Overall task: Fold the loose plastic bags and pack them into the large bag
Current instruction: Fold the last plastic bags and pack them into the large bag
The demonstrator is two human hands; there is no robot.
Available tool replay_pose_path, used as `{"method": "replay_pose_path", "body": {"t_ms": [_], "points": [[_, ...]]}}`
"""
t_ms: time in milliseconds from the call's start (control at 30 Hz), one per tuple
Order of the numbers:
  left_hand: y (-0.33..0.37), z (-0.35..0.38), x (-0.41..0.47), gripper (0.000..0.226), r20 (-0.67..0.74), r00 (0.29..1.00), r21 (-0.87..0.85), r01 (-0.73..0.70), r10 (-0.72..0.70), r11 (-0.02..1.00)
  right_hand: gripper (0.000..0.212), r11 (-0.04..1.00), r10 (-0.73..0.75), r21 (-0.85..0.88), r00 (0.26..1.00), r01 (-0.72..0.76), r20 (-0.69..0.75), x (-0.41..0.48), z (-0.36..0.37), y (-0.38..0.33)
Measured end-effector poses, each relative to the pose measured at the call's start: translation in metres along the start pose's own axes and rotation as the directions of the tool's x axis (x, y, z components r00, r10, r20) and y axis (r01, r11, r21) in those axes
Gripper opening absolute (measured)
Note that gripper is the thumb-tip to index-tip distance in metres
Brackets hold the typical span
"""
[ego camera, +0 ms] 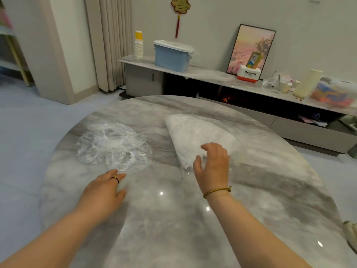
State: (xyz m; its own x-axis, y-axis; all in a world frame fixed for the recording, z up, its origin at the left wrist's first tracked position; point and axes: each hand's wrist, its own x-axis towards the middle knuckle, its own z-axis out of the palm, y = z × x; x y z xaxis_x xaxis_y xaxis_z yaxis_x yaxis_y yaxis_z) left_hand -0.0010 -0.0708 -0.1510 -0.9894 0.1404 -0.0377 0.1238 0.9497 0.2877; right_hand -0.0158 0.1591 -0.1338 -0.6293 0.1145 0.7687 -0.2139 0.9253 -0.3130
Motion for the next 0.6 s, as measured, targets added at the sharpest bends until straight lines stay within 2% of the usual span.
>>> {"method": "replay_pose_path", "body": {"t_ms": [67,133,200,233,300,433,600], "points": [[-0.017,-0.002,-0.005,0.06,0.045,0.998,0.076,0.038,-0.042,0.996,0.023,0.979,-0.205,0.024,0.959,0.204,0.195,-0.007,0.018,-0.02],[-0.032,0.0,-0.011,0.065,0.096,0.993,0.127,0.05,-0.063,0.991,0.019,0.945,-0.319,0.074,0.848,0.319,0.423,-0.013,0.034,-0.042],[-0.039,0.005,-0.014,0.067,0.135,0.989,0.15,0.044,-0.065,0.988,0.027,0.922,-0.338,0.091,0.67,0.376,0.661,-0.015,0.048,-0.061],[-0.041,0.007,-0.014,0.066,0.143,0.988,0.152,0.041,-0.063,0.988,0.032,0.912,-0.334,0.086,0.602,0.402,0.725,-0.015,0.056,-0.067],[-0.041,0.009,-0.012,0.066,0.152,0.987,0.137,0.032,-0.053,0.99,0.039,0.916,-0.247,0.019,0.527,0.401,0.813,-0.014,0.066,-0.077],[-0.046,0.009,-0.004,0.069,0.196,0.98,0.131,0.015,-0.041,0.991,0.035,0.899,-0.159,-0.098,0.528,0.426,0.834,-0.007,0.087,-0.092],[-0.049,0.01,0.0,0.07,0.2,0.979,0.111,0.016,-0.038,0.994,0.034,0.89,-0.142,-0.115,0.508,0.442,0.85,0.0,0.094,-0.093]]}}
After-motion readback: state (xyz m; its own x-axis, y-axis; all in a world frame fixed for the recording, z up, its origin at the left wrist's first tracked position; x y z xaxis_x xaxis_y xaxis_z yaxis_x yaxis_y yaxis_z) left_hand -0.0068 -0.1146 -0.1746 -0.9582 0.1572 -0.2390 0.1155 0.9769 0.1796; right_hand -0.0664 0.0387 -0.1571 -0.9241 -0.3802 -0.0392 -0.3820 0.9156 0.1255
